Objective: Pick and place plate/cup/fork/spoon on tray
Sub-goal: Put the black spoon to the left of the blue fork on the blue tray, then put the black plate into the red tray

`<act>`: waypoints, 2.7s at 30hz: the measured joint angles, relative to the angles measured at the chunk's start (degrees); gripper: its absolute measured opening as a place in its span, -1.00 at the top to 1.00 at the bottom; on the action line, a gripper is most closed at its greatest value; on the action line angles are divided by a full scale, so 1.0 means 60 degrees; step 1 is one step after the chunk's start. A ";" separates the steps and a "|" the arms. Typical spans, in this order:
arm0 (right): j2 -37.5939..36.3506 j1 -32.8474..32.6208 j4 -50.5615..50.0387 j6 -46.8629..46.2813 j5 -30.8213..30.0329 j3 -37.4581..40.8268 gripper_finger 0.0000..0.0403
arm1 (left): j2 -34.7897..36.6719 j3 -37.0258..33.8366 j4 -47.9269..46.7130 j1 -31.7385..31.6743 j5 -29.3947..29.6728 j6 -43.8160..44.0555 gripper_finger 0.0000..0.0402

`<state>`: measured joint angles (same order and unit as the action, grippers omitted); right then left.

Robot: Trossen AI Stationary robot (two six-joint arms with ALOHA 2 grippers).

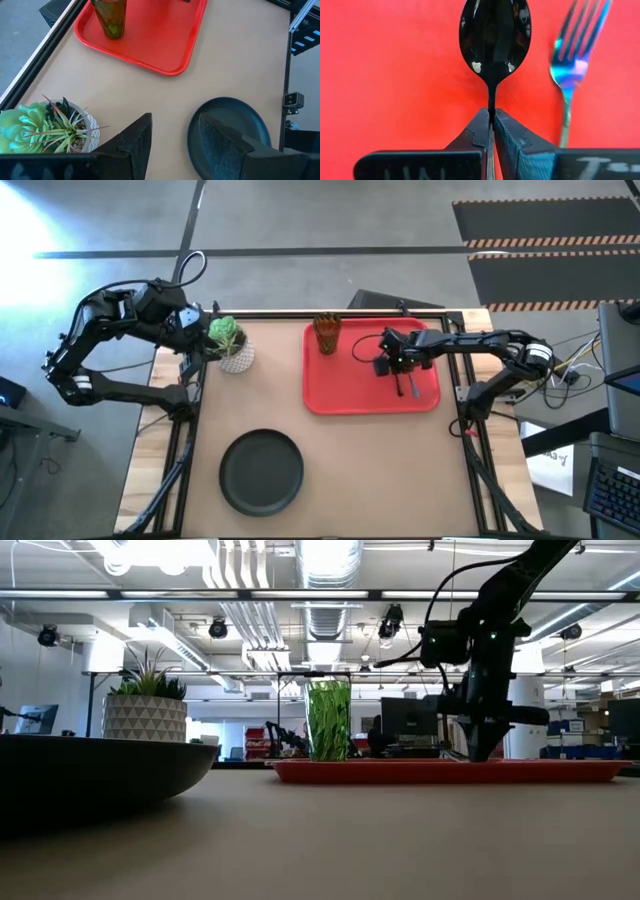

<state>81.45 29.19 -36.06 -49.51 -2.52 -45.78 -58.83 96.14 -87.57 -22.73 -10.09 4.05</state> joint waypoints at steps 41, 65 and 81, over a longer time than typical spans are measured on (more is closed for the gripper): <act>-0.0004 -0.0007 -0.0152 -0.0303 0.0245 0.0102 0.96 | -0.0033 0.0000 0.0000 -0.0001 0.0004 -0.0037 0.27; 0.0007 -0.0007 -0.0160 -0.0224 0.0175 0.0117 0.71 | -0.0033 0.0000 0.0000 -0.0001 0.0000 -0.0044 0.27; -0.0370 -0.0306 -0.0002 0.0564 0.0778 -0.1307 0.66 | -0.0033 0.0000 0.0000 0.0000 0.0000 -0.0042 0.27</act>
<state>79.23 27.36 -36.07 -46.13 2.15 -53.62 -59.02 96.14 -87.57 -22.73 -10.09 3.80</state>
